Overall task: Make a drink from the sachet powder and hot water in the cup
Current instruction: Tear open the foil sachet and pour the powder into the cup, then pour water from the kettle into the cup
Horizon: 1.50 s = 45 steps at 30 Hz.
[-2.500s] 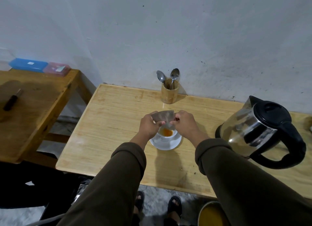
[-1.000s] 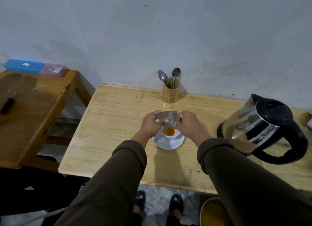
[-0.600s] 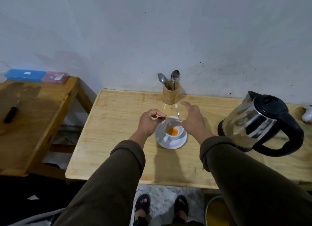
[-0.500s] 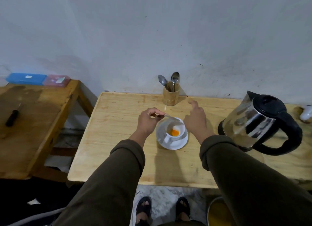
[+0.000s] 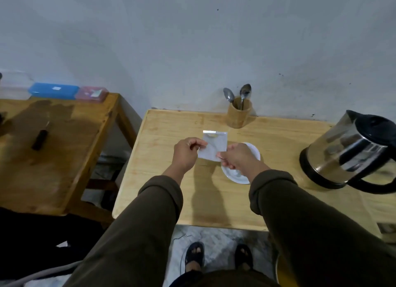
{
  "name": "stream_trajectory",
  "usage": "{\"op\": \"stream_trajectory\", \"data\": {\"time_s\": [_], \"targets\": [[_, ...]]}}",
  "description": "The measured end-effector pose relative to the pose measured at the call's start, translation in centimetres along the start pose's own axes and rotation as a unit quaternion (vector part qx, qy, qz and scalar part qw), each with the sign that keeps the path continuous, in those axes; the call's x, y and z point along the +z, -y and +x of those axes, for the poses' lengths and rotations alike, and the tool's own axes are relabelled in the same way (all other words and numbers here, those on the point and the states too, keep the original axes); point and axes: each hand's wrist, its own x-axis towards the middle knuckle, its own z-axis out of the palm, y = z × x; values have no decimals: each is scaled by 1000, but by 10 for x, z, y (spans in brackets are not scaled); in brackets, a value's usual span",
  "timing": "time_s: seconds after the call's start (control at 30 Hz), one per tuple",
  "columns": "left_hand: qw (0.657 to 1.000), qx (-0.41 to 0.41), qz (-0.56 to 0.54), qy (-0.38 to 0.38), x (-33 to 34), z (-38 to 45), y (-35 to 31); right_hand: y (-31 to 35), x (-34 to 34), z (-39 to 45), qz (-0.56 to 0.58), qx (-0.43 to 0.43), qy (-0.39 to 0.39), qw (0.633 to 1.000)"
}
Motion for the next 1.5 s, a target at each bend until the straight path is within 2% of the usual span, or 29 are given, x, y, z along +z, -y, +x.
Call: {"op": "stream_trajectory", "data": {"time_s": [0.13,0.27,0.33,0.47,0.63,0.77,0.87,1.0,1.07,1.2,1.3,1.5], "targets": [[996,-52,56,54,-15,-7,23,-8,36,5,-114,-20,-35,993],[984,-74,124,104,-17,-12,35,-23,67,20,-134,-12,-12,991],[975,-71,165,131,-14,-12,44,-30,76,24,-129,-16,0,992],[951,-68,241,183,-4,-9,63,-36,80,30,-194,-39,16,980],[929,-30,318,186,6,-9,70,-37,76,27,-223,-18,22,974],[915,-36,368,163,12,-9,68,-32,66,19,-308,-12,20,951],[903,-36,398,155,17,-9,62,-26,59,17,-308,-22,15,951],[912,-22,392,117,27,-11,46,-16,38,11,-250,-24,0,968],[917,-22,383,111,36,-15,37,-15,23,7,-260,-44,-12,965],[946,-21,317,71,62,-29,19,-23,-14,2,-230,-93,-80,965],[970,-59,236,14,88,-48,3,-32,-50,-9,-210,-141,-148,956],[970,-99,179,-134,151,-91,-29,-61,-134,-34,-221,-258,-275,899]]}}
